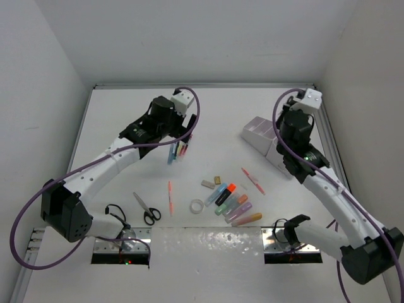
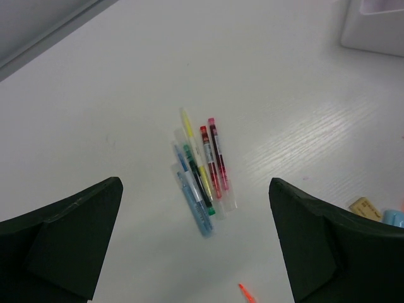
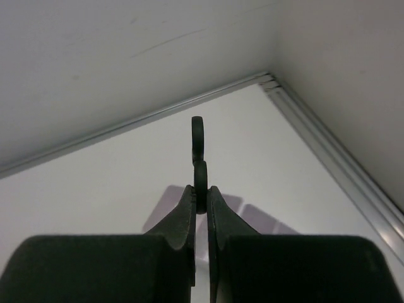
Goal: Sort the stationery into containers
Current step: Place the scissors in the storage box.
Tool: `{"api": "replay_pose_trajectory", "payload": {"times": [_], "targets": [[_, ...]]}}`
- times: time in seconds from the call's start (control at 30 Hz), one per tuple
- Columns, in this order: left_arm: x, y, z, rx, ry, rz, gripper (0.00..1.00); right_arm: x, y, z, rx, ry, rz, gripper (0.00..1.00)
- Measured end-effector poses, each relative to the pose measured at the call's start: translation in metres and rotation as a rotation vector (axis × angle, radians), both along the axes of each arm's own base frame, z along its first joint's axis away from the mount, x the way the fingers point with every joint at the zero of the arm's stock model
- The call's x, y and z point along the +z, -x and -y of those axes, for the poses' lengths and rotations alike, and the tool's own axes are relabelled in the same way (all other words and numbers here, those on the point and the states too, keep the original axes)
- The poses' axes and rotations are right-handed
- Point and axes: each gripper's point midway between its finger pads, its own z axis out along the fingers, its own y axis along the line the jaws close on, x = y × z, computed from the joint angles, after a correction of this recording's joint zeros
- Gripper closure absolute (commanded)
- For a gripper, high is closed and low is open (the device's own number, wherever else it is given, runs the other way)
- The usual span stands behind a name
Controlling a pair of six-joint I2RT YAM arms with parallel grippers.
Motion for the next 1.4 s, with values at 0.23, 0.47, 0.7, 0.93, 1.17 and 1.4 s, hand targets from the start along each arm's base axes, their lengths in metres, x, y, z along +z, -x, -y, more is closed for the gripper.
{"api": "replay_pose_trajectory", "payload": {"times": [0.23,0.47,0.7,0.93,1.17,1.4], "targets": [[-0.007,0.004,-0.013,0.053,-0.017,0.003,0.00,-0.024,0.023,0.050,-0.175,0.035,-0.049,1.00],[-0.011,0.009,-0.020,0.076,-0.018,0.008,0.00,-0.068,0.018,0.051,-0.206,0.052,-0.157,1.00],[-0.011,0.012,-0.026,0.093,-0.021,0.019,0.00,-0.102,0.023,0.065,-0.263,-0.029,-0.170,1.00],[-0.011,0.011,-0.026,0.095,-0.020,0.023,0.00,-0.133,0.027,0.065,-0.264,-0.096,-0.200,1.00],[-0.017,0.012,-0.026,0.095,-0.024,0.016,0.00,-0.149,0.024,0.061,-0.239,-0.121,-0.207,1.00],[-0.017,0.012,-0.026,0.095,-0.023,0.017,0.00,-0.167,0.017,0.062,-0.226,-0.114,-0.261,0.66]]}}
